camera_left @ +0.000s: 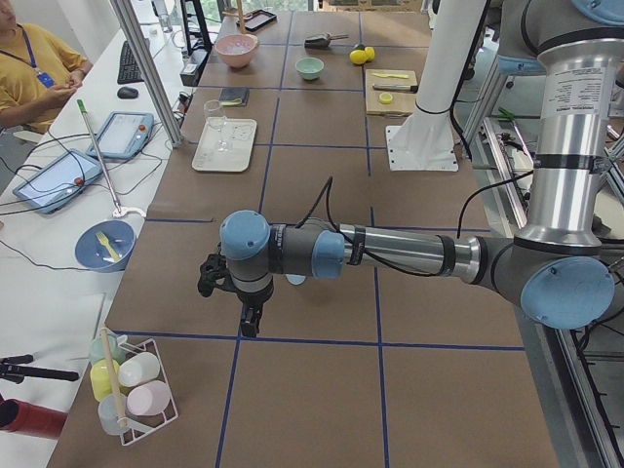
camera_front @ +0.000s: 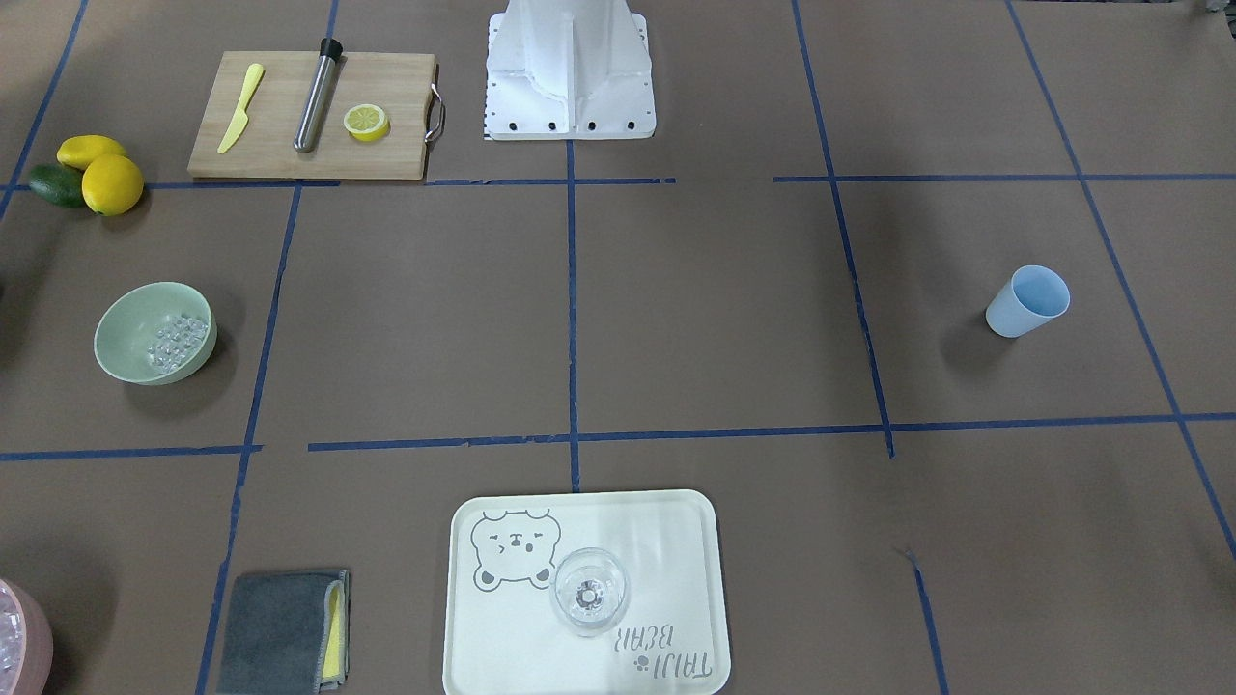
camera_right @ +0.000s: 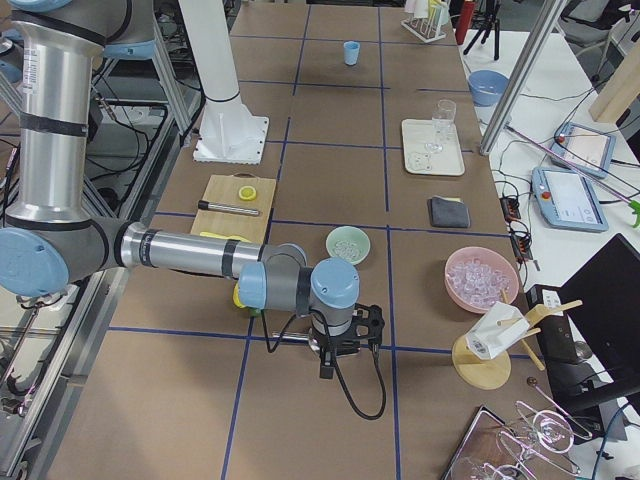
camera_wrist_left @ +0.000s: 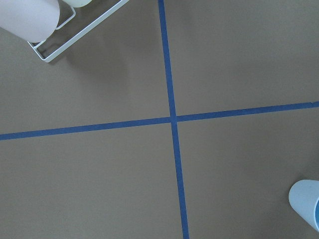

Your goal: Pour ice into bowl

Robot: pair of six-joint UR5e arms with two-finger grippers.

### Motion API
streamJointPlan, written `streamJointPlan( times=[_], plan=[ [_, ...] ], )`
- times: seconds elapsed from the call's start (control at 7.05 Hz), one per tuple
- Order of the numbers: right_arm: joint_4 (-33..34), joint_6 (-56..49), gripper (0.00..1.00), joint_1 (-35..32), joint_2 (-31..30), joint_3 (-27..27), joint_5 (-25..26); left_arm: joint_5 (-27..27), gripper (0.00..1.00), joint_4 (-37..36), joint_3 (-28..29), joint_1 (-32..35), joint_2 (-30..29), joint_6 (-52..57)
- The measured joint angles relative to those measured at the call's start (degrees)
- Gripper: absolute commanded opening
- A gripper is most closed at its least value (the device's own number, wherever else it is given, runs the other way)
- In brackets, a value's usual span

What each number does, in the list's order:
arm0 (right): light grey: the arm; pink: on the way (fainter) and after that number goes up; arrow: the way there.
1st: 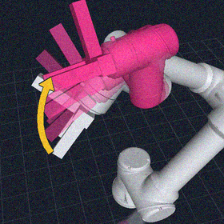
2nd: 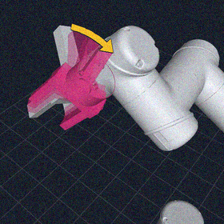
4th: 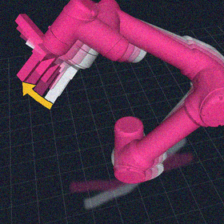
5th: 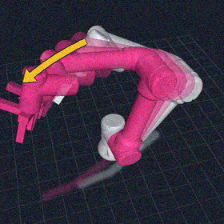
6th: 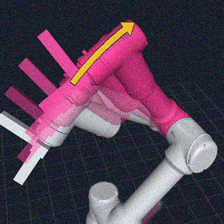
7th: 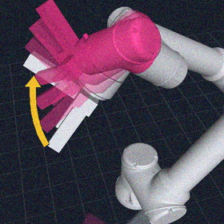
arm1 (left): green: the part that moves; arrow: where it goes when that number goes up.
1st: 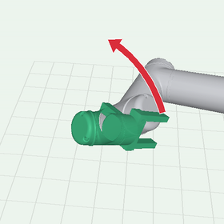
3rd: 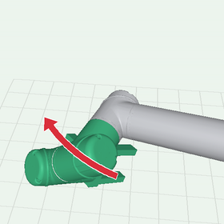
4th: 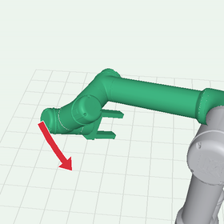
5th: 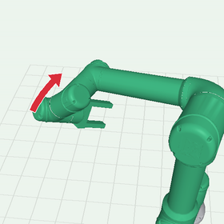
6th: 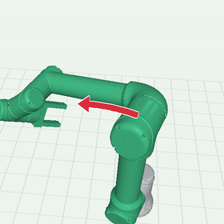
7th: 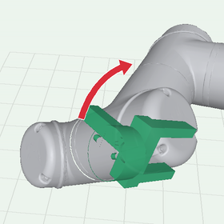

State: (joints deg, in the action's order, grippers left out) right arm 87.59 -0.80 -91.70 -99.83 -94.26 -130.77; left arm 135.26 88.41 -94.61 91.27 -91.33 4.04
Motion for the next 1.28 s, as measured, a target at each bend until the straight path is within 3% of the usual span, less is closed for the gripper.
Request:
streamJointPlan(
  times=[1.28],
  plan=[
    [-0.1,0.1,1.00,0.2,-1.0,-0.7,-2.7,-0.1,1.00,0.0,0.1,-0.3,0.0,0.0]
  ],
)
